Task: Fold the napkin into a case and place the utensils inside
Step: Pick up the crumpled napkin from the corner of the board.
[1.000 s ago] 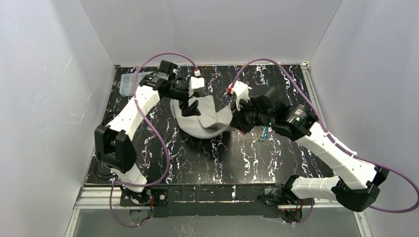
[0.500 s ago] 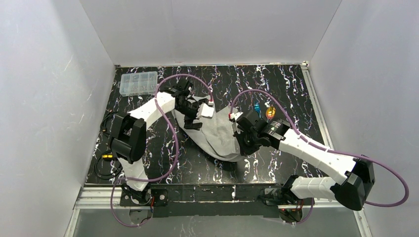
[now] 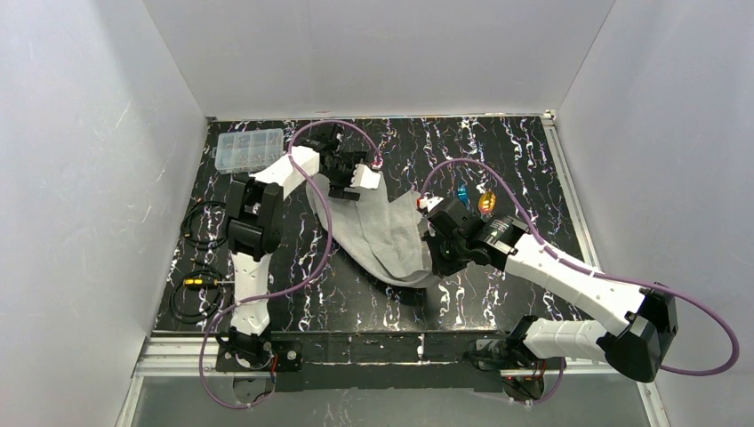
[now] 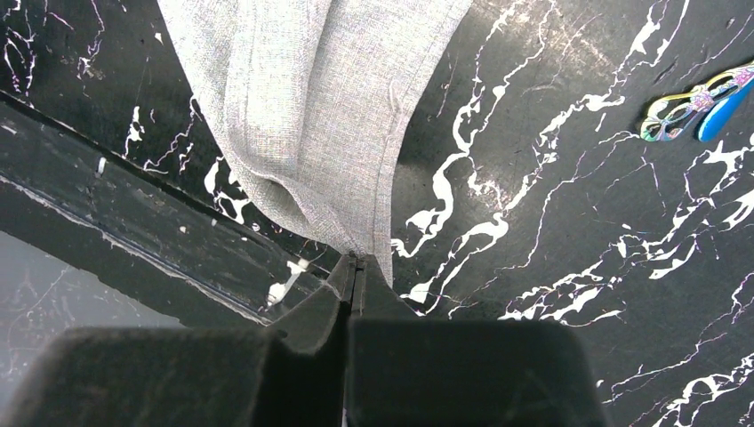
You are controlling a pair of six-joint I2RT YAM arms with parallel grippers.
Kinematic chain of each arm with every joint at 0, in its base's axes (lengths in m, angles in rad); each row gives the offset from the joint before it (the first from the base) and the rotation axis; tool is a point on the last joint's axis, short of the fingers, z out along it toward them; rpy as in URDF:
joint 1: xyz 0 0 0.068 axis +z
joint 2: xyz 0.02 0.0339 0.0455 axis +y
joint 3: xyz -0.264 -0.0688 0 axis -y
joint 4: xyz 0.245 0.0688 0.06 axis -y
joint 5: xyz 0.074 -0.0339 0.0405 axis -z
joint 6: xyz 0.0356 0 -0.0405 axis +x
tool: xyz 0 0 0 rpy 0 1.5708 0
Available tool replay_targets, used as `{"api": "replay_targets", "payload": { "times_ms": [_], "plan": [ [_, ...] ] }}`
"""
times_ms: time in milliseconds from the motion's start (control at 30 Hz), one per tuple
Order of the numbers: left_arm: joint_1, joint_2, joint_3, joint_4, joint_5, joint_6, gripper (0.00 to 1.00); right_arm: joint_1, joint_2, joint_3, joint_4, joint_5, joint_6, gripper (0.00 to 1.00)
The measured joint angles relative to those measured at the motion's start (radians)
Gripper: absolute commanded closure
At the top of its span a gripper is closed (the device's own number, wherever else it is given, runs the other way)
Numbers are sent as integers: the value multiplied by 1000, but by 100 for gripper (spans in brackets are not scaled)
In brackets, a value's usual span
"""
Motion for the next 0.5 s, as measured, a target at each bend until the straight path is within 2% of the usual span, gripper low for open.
{"api": "replay_targets", "payload": {
  "times_ms": [100,367,500],
  "plan": [
    [23,19,40,-19,-16,27,21,-2,0,0,2,3,2,99],
    [27,19,16,-51,-24,123,27,-35,0,54,4,10,-1,99],
    [16,19,14,-49,-24,146,39,-43,0,69,15,10,-3,99]
  ]
}}
